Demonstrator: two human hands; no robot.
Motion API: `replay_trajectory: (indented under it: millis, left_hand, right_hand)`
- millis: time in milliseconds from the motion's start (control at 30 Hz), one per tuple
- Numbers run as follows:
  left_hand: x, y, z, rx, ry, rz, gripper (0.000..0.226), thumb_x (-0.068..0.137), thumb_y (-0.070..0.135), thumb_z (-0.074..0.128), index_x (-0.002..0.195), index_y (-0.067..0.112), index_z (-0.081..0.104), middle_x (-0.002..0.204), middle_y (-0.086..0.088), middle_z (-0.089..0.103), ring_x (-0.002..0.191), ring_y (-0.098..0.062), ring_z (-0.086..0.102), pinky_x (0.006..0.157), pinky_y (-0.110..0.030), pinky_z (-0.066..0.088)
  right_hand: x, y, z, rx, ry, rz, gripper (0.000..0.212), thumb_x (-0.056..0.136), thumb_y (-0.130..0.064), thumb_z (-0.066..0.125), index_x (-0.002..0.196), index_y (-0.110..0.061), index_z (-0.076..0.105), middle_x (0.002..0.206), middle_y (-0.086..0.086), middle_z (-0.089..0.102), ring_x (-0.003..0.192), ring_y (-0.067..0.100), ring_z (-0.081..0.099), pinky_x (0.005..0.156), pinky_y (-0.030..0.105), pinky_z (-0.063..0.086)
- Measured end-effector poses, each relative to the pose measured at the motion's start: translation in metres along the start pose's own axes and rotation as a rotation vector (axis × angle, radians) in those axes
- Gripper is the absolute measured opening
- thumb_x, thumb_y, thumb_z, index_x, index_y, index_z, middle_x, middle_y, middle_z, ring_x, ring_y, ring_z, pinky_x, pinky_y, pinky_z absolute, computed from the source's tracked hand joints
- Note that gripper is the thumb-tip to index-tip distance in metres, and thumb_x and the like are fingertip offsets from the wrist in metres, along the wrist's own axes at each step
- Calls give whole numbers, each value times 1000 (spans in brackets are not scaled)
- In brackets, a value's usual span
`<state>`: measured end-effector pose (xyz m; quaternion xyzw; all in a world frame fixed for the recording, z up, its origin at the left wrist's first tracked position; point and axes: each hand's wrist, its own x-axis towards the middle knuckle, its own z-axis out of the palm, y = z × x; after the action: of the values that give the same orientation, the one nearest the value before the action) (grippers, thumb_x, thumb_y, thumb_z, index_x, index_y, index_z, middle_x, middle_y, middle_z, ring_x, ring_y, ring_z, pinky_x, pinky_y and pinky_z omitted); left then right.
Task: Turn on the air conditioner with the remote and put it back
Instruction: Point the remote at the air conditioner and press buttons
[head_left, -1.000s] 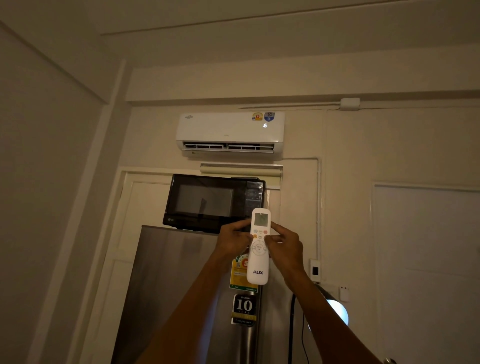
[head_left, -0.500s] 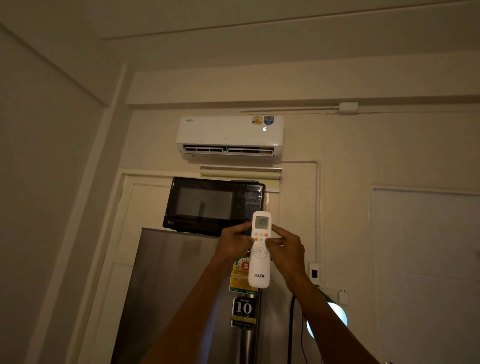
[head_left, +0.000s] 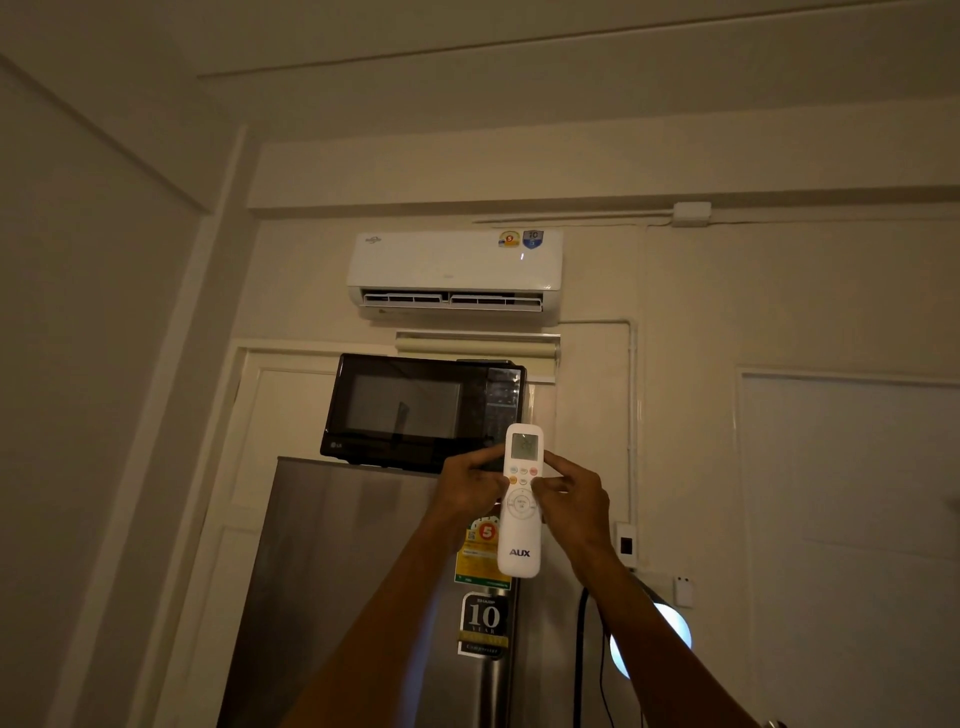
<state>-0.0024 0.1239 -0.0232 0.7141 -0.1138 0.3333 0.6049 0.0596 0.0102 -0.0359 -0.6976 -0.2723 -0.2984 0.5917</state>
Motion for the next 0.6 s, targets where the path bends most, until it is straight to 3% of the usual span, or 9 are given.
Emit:
replay_trajectory:
  millis: [400, 533, 600]
  left_hand:
    - [2, -8, -1, 5, -9, -23, 48, 83, -3, 62, 128, 12, 56, 123, -15, 65, 84, -14, 65, 51, -14, 55]
    - [2, -7, -1, -10, -5, -28, 48, 83, -5, 61, 128, 11, 56, 121, -16, 65, 75, -7, 64, 47, -12, 54]
    - [3, -6, 0, -10, -9, -28, 47, 83, -5, 61, 128, 10, 56, 122, -17, 64, 79, -11, 65, 46, -11, 53]
  right_hand:
    - [2, 6, -1, -1, -16, 15, 45, 82, -16, 68, 126, -17, 57, 115, 14, 70, 94, 27, 70, 80, 48, 59]
    - [1, 6, -2, -5, -22, 5, 46, 83, -17, 67, 128, -17, 56, 113, 15, 71, 94, 27, 70, 81, 46, 59]
    - [1, 5, -3, -4, -22, -2, 46, 84, -17, 67, 128, -16, 55, 113, 15, 70, 96, 28, 69, 82, 45, 58]
